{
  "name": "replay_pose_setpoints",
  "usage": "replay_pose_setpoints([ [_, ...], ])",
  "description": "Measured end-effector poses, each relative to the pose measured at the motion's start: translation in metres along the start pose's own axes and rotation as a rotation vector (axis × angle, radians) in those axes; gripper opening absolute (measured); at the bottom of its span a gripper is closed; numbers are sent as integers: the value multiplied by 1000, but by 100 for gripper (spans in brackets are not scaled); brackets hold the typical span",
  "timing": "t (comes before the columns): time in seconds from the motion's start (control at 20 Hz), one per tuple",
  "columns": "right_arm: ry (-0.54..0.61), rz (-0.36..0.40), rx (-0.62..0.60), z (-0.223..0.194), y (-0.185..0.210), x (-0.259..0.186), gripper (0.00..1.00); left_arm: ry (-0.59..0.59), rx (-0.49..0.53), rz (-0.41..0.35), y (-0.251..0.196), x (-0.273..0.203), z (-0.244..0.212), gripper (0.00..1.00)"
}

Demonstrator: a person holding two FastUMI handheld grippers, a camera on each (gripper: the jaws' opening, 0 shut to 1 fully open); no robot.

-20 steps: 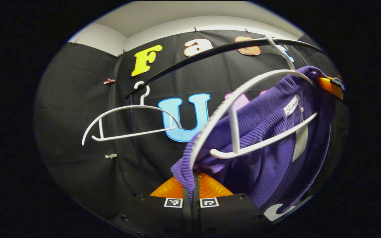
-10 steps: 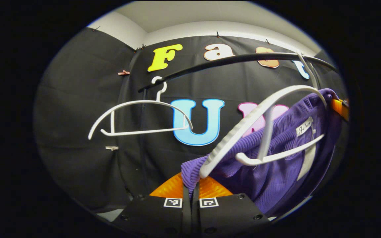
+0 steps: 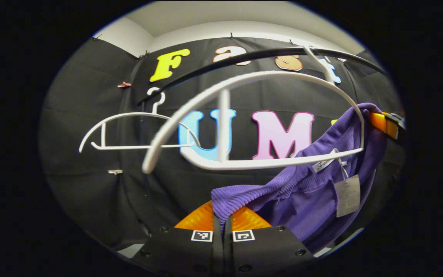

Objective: Grasp the clothes on the hanger with both hands and then place them into the laundry hamper below.

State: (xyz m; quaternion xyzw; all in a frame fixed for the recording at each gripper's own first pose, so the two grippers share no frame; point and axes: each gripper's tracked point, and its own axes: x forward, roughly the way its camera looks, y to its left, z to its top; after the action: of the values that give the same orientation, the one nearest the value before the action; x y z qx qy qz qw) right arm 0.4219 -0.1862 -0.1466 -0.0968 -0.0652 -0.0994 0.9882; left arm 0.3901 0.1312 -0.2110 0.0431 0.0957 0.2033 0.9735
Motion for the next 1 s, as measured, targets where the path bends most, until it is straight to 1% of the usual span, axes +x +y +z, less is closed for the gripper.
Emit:
replay_pose_setpoints([
  [0.1,1,-8,-31,-2,-7,-9,13,5,4,-58,-28,-1,-1,5],
  [0.25,11,-30,-118,-12,-19,-15,13,23,9,-142,-66,0,-8,5],
  [0.3,31,-42,-125,-19,-25,-16,13,28,11,-171,-79,-2,-10,5],
  [0.45,120,-71,-87,-49,-42,-21,13,43,29,-245,-116,-9,-18,5],
  [0.5,145,-69,-75,-58,-44,-23,13,41,33,-265,-124,-13,-18,5],
  [0.55,165,-47,-52,-63,-40,-28,13,40,39,-280,-130,-19,-20,5],
  [0.65,195,20,-12,-70,-24,-39,13,48,50,-296,-135,-26,-23,6],
  [0.7,211,58,-1,-74,-14,-47,13,56,52,-299,-135,-28,-25,5],
  [0.8,258,121,12,-87,0,-64,13,71,49,-301,-129,-32,-32,5],
  [0.95,359,186,70,-112,15,-85,13,108,33,-310,-126,-39,-44,5],
  [1.0,384,196,82,-120,19,-88,13,119,26,-319,-127,-41,-48,5],
])
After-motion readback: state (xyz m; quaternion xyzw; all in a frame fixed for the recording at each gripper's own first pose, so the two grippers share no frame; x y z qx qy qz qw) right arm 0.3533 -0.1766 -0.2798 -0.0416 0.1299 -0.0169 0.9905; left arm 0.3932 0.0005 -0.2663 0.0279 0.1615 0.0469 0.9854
